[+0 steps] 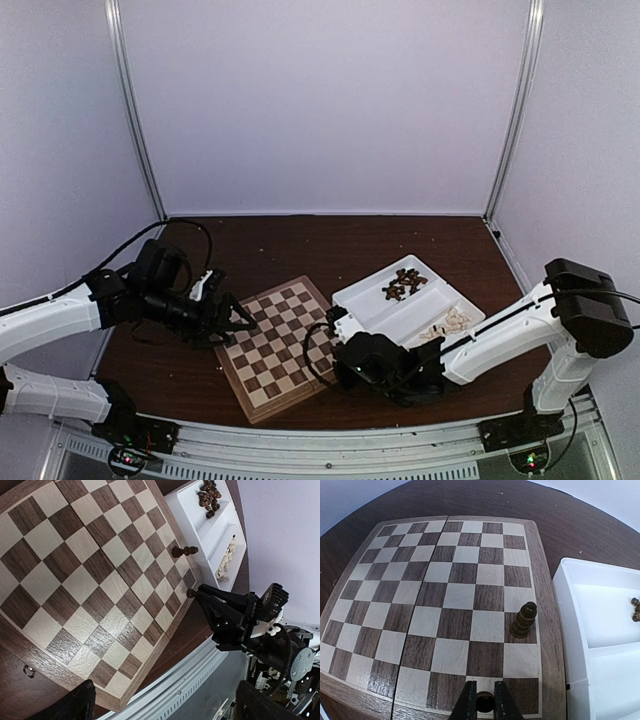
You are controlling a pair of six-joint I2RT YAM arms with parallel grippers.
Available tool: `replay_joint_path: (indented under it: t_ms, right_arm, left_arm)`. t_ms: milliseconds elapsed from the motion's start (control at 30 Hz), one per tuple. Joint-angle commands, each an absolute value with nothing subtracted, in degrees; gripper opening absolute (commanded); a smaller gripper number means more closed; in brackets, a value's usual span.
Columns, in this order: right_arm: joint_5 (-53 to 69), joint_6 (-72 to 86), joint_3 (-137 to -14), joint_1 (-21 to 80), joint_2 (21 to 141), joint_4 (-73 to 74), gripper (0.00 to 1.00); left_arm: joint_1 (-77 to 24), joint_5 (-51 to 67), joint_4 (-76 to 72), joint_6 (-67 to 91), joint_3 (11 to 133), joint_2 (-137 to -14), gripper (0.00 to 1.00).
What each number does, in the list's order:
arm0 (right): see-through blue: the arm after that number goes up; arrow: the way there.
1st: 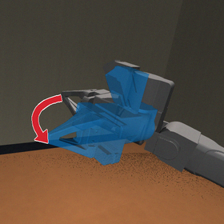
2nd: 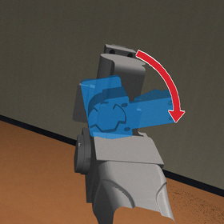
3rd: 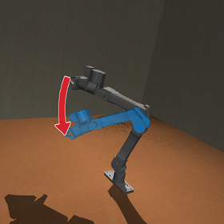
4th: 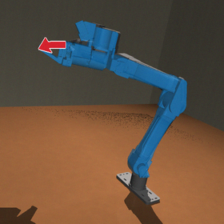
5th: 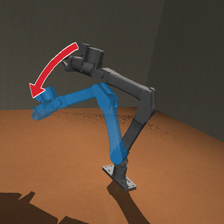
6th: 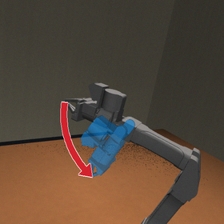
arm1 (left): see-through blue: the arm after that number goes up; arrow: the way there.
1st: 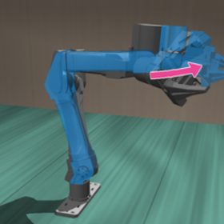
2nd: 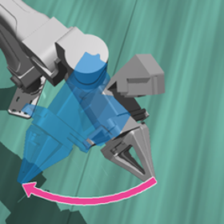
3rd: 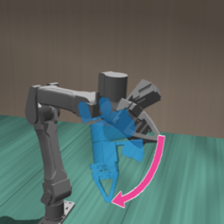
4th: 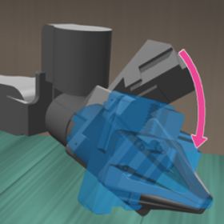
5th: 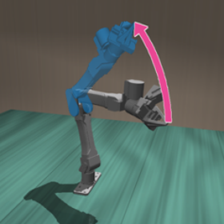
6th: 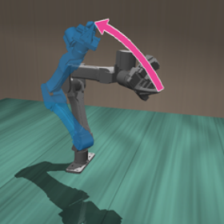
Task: Set up the chess pieces on the board
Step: Place the chess piece on the chessboard.
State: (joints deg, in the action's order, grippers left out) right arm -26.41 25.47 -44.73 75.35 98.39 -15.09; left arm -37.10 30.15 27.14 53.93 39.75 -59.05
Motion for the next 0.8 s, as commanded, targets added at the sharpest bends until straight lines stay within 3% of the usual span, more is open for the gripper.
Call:
replay_joint_path:
  t_ms: [0, 633, 767]
  right_arm:
    - [-27.40, 25.84, -45.08, 75.00, 100.11, -15.31, 0.09]
    - [-26.50, 25.52, -47.00, 74.63, 102.18, -14.33, 0.15]
    - [-26.60, 25.27, -46.45, 74.57, 101.64, -15.17, 0.29]
  left_arm:
    - [-36.74, 29.62, 26.54, 53.62, 39.55, -59.15, 0.98]
    - [-36.74, 29.59, 26.57, 53.17, 39.03, -58.76, 0.98]
    - [-36.74, 29.53, 26.56, 53.05, 39.18, -58.80, 0.98]
